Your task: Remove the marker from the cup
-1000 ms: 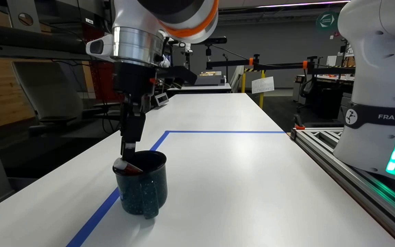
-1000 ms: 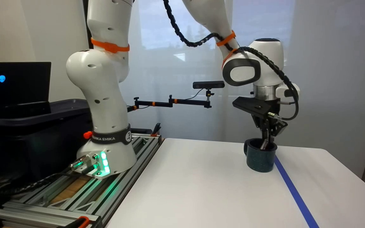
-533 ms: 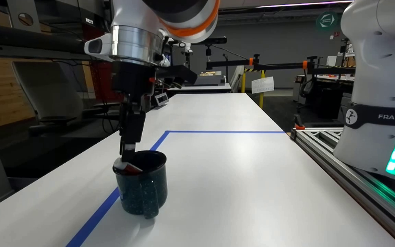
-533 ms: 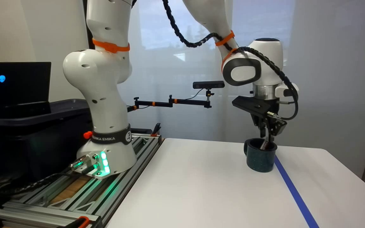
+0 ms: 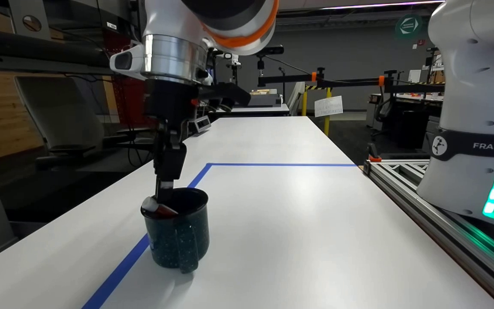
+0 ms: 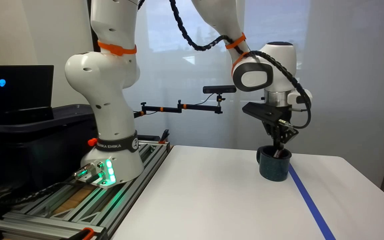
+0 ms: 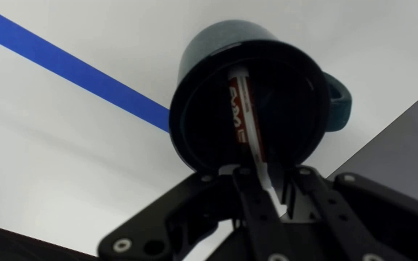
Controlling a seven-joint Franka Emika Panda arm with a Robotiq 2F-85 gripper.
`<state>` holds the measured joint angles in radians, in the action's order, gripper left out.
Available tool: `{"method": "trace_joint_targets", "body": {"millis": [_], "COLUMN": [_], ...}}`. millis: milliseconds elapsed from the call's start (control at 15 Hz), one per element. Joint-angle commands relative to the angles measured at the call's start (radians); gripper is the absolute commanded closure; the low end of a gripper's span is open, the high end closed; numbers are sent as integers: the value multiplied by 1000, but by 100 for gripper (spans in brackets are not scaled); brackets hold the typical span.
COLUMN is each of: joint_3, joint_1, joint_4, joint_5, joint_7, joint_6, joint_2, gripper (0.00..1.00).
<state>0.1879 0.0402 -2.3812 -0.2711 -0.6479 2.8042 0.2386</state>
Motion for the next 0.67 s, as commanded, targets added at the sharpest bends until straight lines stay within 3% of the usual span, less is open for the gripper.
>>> {"method": "trace_joint_targets", "body": {"millis": [0, 67, 133, 267, 600], "joint_3": [14, 14, 16, 18, 33], "joint_1": [-31, -36, -41, -44, -42], "joint_4": [-23, -20, -16, -13, -12], "joint_5": [49, 53, 57, 65, 82], "joint_7": [4, 3, 1, 5, 5], "joint_6": [24, 25, 25, 24, 15], "joint_2": [-6, -1, 3, 9, 20], "gripper": [80, 75, 82, 70, 68]}}
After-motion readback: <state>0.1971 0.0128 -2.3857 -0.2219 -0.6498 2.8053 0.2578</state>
